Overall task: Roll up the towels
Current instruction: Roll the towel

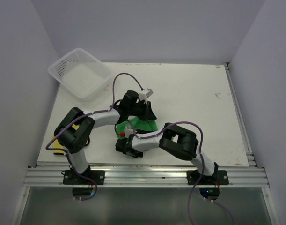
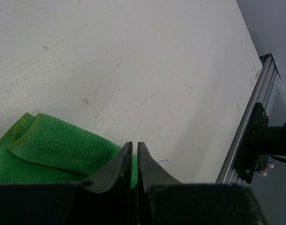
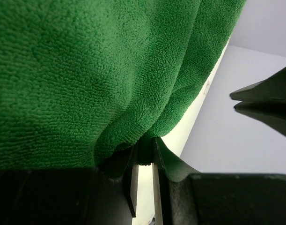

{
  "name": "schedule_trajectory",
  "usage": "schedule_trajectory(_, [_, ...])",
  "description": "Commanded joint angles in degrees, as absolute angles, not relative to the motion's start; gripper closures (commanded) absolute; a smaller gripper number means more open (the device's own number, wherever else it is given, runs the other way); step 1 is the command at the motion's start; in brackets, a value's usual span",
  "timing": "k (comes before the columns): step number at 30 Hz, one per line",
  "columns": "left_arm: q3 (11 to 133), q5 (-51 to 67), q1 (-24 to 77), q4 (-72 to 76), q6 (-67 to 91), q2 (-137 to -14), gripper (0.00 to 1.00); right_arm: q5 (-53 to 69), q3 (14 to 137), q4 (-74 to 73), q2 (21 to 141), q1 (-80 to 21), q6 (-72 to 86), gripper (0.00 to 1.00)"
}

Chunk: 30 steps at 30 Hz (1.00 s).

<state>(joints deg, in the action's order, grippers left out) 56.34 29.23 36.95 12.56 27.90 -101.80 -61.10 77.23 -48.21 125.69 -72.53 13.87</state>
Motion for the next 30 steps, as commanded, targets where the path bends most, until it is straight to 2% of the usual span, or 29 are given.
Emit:
schedule_trajectory(1, [55.02,30.5,37.62,16.44,28.56,-102.74,0.88,-49.13,77.17,-41.92,129.64,-72.6,16.52,1.0])
schedule_trajectory(18, [51.77,24.17,37.0,15.21,28.39,-107.05,0.92,-50.44,75.94,-41.39,128.15,-72.6,17.58,1.0])
schedule_trajectory(22, [50.8,22.5,36.83,14.94,28.39,-106.26,0.92,-51.76,75.15,-41.22,126.05,-72.6,18.81,0.9])
schedule_trajectory(26, [50.71,22.77,36.21,14.34,27.17,-106.78,0.93,-52.99,73.04,-39.9,122.18,-72.6,20.91,0.72])
schedule_trajectory(30, [50.28,23.03,35.07,15.02,27.15,-106.96,0.95,-53.61,71.98,-39.81,118.58,-72.77,22.5,0.67])
